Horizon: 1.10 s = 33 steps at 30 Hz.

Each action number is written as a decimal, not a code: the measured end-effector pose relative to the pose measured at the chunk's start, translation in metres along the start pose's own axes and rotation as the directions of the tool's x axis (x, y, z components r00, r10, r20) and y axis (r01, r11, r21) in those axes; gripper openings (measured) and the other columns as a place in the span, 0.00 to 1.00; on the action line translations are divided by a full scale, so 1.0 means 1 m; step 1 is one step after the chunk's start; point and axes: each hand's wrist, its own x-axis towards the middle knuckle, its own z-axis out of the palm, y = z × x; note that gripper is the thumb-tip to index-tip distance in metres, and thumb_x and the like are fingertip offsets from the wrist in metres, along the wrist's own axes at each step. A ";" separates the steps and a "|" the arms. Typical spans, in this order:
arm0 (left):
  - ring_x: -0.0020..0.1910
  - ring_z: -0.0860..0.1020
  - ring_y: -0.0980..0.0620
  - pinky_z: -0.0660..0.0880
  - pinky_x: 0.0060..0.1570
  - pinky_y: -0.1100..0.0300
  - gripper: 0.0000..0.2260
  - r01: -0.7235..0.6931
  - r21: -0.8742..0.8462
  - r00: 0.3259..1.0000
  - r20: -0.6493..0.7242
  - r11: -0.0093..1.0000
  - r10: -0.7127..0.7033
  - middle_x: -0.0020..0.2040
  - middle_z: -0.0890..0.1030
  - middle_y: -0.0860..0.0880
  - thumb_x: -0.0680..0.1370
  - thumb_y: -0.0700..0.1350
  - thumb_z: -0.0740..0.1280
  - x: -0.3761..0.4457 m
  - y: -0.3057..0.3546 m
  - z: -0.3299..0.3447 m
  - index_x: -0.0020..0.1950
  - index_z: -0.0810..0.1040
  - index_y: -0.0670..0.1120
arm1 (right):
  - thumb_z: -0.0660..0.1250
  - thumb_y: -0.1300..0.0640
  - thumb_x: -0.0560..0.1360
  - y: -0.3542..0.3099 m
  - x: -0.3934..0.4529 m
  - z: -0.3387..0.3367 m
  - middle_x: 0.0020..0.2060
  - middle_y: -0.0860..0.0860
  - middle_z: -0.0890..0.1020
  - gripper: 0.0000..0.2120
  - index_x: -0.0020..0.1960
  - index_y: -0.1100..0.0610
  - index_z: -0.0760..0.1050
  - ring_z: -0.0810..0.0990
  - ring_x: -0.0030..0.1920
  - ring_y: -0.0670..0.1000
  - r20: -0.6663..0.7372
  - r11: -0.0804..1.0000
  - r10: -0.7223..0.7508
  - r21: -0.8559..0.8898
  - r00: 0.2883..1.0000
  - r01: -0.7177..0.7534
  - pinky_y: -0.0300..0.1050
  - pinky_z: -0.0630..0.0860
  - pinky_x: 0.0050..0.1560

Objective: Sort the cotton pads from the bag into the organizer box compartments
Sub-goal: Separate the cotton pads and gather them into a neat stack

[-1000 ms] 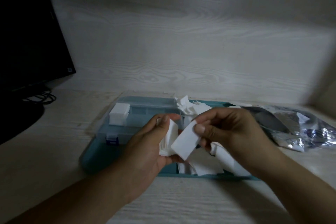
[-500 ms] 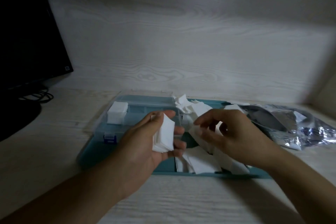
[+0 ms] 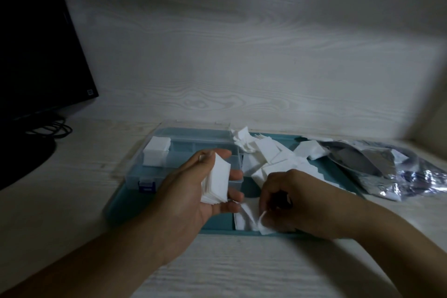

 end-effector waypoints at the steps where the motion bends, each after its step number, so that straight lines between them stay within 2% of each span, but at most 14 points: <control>1: 0.32 0.79 0.43 0.77 0.28 0.54 0.14 -0.002 0.004 1.000 0.001 1.000 0.002 0.44 0.83 0.38 0.83 0.46 0.56 0.000 0.000 0.000 0.57 0.79 0.42 | 0.73 0.52 0.73 0.001 0.000 -0.002 0.39 0.39 0.80 0.03 0.43 0.45 0.80 0.77 0.39 0.39 -0.029 1.000 0.002 0.020 1.000 -0.002 0.33 0.73 0.39; 4: 0.33 0.79 0.42 0.78 0.29 0.53 0.13 -0.014 0.012 1.000 0.008 1.000 0.014 0.44 0.83 0.37 0.82 0.46 0.57 -0.001 0.000 0.000 0.57 0.79 0.42 | 0.74 0.55 0.72 -0.001 -0.001 -0.010 0.34 0.46 0.82 0.02 0.41 0.51 0.81 0.76 0.33 0.42 -0.188 0.934 0.007 0.352 0.982 0.060 0.36 0.72 0.35; 7: 0.34 0.81 0.43 0.79 0.30 0.53 0.12 -0.027 0.020 1.000 0.017 0.999 0.026 0.43 0.84 0.38 0.81 0.46 0.59 -0.002 -0.002 0.002 0.55 0.80 0.43 | 0.72 0.61 0.68 -0.010 -0.003 -0.012 0.30 0.56 0.78 0.08 0.47 0.62 0.80 0.75 0.29 0.52 -0.312 0.635 0.072 0.747 0.947 0.198 0.39 0.71 0.27; 9: 0.38 0.83 0.44 0.80 0.32 0.52 0.12 -0.025 0.037 0.999 0.033 0.999 0.024 0.46 0.85 0.39 0.78 0.48 0.61 -0.002 -0.004 0.003 0.53 0.81 0.44 | 0.70 0.64 0.67 -0.019 -0.001 -0.005 0.29 0.59 0.78 0.12 0.49 0.65 0.79 0.76 0.28 0.55 -0.328 0.500 0.106 0.834 0.939 0.234 0.41 0.72 0.26; 10: 0.41 0.84 0.43 0.80 0.34 0.52 0.14 -0.018 0.049 0.999 0.045 0.999 0.016 0.49 0.85 0.39 0.75 0.49 0.62 -0.002 -0.005 0.003 0.54 0.81 0.45 | 0.71 0.64 0.66 -0.024 0.001 0.001 0.29 0.61 0.79 0.12 0.49 0.65 0.79 0.77 0.28 0.56 -0.338 0.485 0.118 0.840 0.934 0.243 0.41 0.72 0.25; 13: 0.53 0.83 0.38 0.81 0.40 0.49 0.19 0.037 0.067 0.997 0.067 0.997 -0.041 0.57 0.83 0.40 0.72 0.52 0.63 -0.001 -0.011 0.001 0.59 0.81 0.47 | 0.73 0.64 0.68 -0.034 0.007 0.018 0.30 0.58 0.82 0.07 0.46 0.61 0.82 0.78 0.27 0.52 -0.411 0.607 0.192 0.763 0.891 0.221 0.38 0.73 0.25; 16: 0.52 0.83 0.37 0.80 0.39 0.50 0.21 0.082 0.059 0.988 0.125 0.995 -0.089 0.59 0.82 0.40 0.74 0.52 0.62 -0.002 -0.013 0.003 0.64 0.79 0.47 | 0.74 0.65 0.69 -0.037 0.008 0.027 0.33 0.53 0.83 0.06 0.45 0.57 0.83 0.79 0.29 0.45 -0.489 0.701 0.218 0.680 0.845 0.213 0.35 0.76 0.30; 18: 0.49 0.83 0.38 0.80 0.39 0.50 0.19 0.080 0.042 0.987 0.134 0.996 -0.085 0.58 0.82 0.39 0.75 0.50 0.60 -0.003 -0.013 0.004 0.63 0.79 0.47 | 0.75 0.62 0.70 -0.038 0.007 0.030 0.36 0.48 0.83 0.07 0.46 0.53 0.83 0.75 0.27 0.41 -0.527 0.802 0.208 0.574 0.824 0.164 0.31 0.72 0.29; 21: 0.53 0.83 0.39 0.80 0.44 0.45 0.16 0.048 0.060 0.992 0.111 0.997 -0.055 0.58 0.82 0.41 0.75 0.50 0.61 -0.003 -0.014 0.003 0.57 0.83 0.49 | 0.75 0.55 0.71 -0.039 0.004 0.033 0.39 0.39 0.82 0.07 0.46 0.45 0.80 0.77 0.32 0.41 -0.562 0.925 0.149 0.369 0.814 0.085 0.29 0.70 0.31; 24: 0.45 0.83 0.40 0.80 0.39 0.48 0.16 0.031 0.114 0.993 0.109 0.993 -0.043 0.55 0.83 0.38 0.73 0.51 0.62 -0.003 -0.010 0.004 0.56 0.83 0.48 | 0.72 0.51 0.74 -0.032 0.003 0.027 0.38 0.40 0.79 0.05 0.49 0.44 0.80 0.77 0.37 0.39 -0.634 0.979 0.107 0.203 0.766 0.031 0.29 0.70 0.34; 26: 0.38 0.82 0.41 0.80 0.35 0.51 0.15 0.020 0.095 0.996 0.085 0.995 -0.028 0.50 0.84 0.37 0.78 0.49 0.60 -0.003 -0.004 0.004 0.58 0.80 0.45 | 0.69 0.53 0.76 -0.024 0.001 0.014 0.39 0.38 0.78 0.06 0.51 0.46 0.81 0.76 0.39 0.36 -0.650 0.991 0.077 0.136 0.756 0.016 0.28 0.69 0.36; 28: 0.34 0.82 0.43 0.79 0.30 0.53 0.14 0.004 0.054 0.999 0.038 0.999 -0.006 0.48 0.84 0.37 0.82 0.47 0.57 -0.002 0.001 0.003 0.58 0.79 0.44 | 0.68 0.54 0.76 -0.018 -0.002 0.001 0.39 0.36 0.78 0.08 0.53 0.45 0.81 0.76 0.41 0.34 -0.525 0.997 0.037 0.079 0.850 0.005 0.28 0.69 0.38; 30: 0.32 0.81 0.44 0.77 0.26 0.55 0.14 -0.012 0.018 1.000 -0.009 1.000 0.012 0.46 0.84 0.38 0.83 0.47 0.56 -0.001 0.003 0.002 0.58 0.79 0.44 | 0.68 0.55 0.76 -0.015 -0.005 -0.005 0.42 0.36 0.78 0.10 0.54 0.44 0.81 0.75 0.47 0.36 -0.294 1.000 0.005 -0.024 0.956 -0.012 0.31 0.71 0.43; 33: 0.31 0.80 0.46 0.75 0.24 0.58 0.14 -0.021 0.007 0.999 -0.047 1.000 0.021 0.45 0.84 0.39 0.83 0.47 0.56 -0.001 0.004 0.002 0.57 0.80 0.44 | 0.70 0.57 0.74 -0.014 -0.004 -0.001 0.44 0.37 0.78 0.12 0.57 0.48 0.81 0.72 0.49 0.34 -0.089 0.990 -0.053 -0.137 0.995 0.040 0.30 0.70 0.48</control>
